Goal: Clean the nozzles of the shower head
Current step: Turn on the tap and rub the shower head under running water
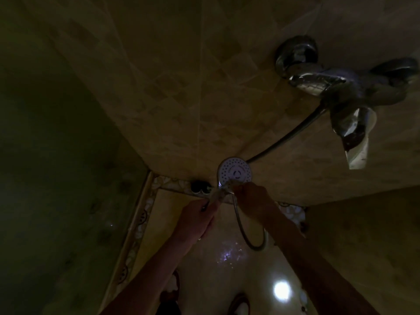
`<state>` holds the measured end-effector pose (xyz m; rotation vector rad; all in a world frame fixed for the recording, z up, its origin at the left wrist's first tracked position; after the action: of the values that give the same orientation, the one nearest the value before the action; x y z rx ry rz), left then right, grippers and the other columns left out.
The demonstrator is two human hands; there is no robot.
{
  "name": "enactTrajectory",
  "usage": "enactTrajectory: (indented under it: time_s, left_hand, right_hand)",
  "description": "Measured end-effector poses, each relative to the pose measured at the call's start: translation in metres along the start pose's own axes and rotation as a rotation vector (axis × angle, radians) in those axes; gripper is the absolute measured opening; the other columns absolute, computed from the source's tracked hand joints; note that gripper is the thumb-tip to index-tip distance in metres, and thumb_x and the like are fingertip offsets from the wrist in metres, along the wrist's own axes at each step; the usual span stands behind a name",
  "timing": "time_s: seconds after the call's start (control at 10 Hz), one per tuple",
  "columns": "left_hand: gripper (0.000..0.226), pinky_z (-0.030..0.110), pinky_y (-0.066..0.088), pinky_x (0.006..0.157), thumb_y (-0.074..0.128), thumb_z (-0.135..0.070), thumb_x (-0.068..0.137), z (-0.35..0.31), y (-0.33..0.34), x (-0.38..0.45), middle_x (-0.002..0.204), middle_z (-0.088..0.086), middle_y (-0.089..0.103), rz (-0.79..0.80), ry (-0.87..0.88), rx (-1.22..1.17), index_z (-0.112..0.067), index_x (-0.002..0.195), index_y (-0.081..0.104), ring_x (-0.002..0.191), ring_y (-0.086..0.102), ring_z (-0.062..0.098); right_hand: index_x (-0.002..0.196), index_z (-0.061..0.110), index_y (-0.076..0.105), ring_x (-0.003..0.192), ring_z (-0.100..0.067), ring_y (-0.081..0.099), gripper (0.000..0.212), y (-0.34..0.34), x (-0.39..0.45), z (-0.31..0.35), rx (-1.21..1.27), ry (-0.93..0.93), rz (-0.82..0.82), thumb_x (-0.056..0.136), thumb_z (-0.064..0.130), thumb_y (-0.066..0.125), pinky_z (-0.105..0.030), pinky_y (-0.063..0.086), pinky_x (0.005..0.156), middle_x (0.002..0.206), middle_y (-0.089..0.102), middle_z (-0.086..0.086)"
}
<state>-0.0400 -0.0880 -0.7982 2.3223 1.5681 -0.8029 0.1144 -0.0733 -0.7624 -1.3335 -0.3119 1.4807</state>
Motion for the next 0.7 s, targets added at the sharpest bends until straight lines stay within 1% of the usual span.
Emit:
enactTrajectory:
  time_s: [0.1,0.2,0.3,0.4,0.5,0.6,0.7]
  left_hand:
    - [0.043,0.024,0.028,0.039,0.056,-0.033,0.096,0.003,-0.004,0.000,0.045,0.000,0.047,0.000,-0.010,-0.007,-0.013,0.059,0.052,0.035,0.038,0.016]
    - [0.041,0.025,0.028,0.039,0.054,-0.033,0.097,0.003,-0.006,-0.002,0.046,0.003,0.049,0.012,-0.003,-0.003,-0.008,0.064,0.054,0.033,0.037,0.015]
    - [0.037,0.027,0.028,0.041,0.054,-0.030,0.098,0.000,-0.008,-0.004,0.057,0.013,0.051,0.000,0.004,-0.038,-0.005,0.069,0.055,0.037,0.038,0.019]
    - [0.037,0.025,0.026,0.040,0.055,-0.030,0.097,-0.001,-0.006,-0.005,0.050,0.004,0.050,-0.020,-0.019,-0.045,-0.006,0.069,0.055,0.037,0.038,0.017]
    - [0.039,0.024,0.025,0.039,0.055,-0.030,0.097,0.000,-0.004,-0.004,0.043,-0.004,0.048,-0.029,-0.033,-0.049,-0.010,0.063,0.051,0.033,0.036,0.015]
    - [0.040,0.023,0.027,0.038,0.056,-0.032,0.096,0.003,-0.004,-0.004,0.044,-0.004,0.049,-0.028,-0.050,-0.051,-0.011,0.063,0.052,0.034,0.037,0.015]
    - [0.038,0.023,0.027,0.037,0.056,-0.033,0.096,0.005,-0.006,-0.004,0.046,-0.004,0.050,-0.018,-0.058,-0.076,-0.012,0.065,0.052,0.034,0.039,0.012]
  right_hand:
    - [0.139,0.006,0.040,0.119,-0.035,0.051,0.041,-0.017,0.012,-0.001,0.008,0.013,-0.024,0.102,0.023,0.032,-0.039,0.041,0.092,0.130,0.053,-0.017]
    - [0.133,-0.001,0.042,0.115,-0.035,0.053,0.039,-0.017,0.016,-0.021,0.001,0.094,-0.001,0.102,0.019,0.029,-0.038,0.042,0.088,0.102,0.056,-0.009]
    - [0.115,-0.003,0.055,0.108,-0.040,0.058,0.038,-0.008,-0.002,-0.024,0.059,0.140,0.038,0.102,0.024,0.032,-0.037,0.045,0.084,0.066,0.034,0.001]
    - [0.115,-0.002,0.055,0.107,-0.040,0.057,0.038,0.006,-0.005,-0.007,-0.019,-0.016,0.090,0.103,0.022,0.030,-0.041,0.044,0.086,0.065,0.031,0.003]
    - [0.116,-0.001,0.056,0.106,-0.039,0.058,0.037,-0.002,-0.002,0.009,0.068,-0.037,0.041,0.103,0.022,0.031,-0.038,0.044,0.084,0.077,0.054,-0.007]
    - [0.111,-0.001,0.059,0.103,-0.040,0.059,0.039,-0.020,0.009,0.001,0.142,0.030,-0.055,0.102,0.028,0.035,-0.034,0.041,0.077,0.082,0.058,-0.011]
    - [0.105,-0.004,0.058,0.100,-0.039,0.059,0.046,-0.030,0.014,-0.026,0.176,0.159,-0.091,0.101,0.036,0.035,-0.030,0.035,0.071,0.064,0.040,0.001]
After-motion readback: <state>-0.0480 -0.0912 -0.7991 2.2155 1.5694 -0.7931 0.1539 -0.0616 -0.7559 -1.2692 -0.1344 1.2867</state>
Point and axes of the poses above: each hand's wrist, its own x-axis towards the middle knuckle, its own y-axis out of the palm, z = x × y, the point moved 6 cm from there along x, towards the middle knuckle
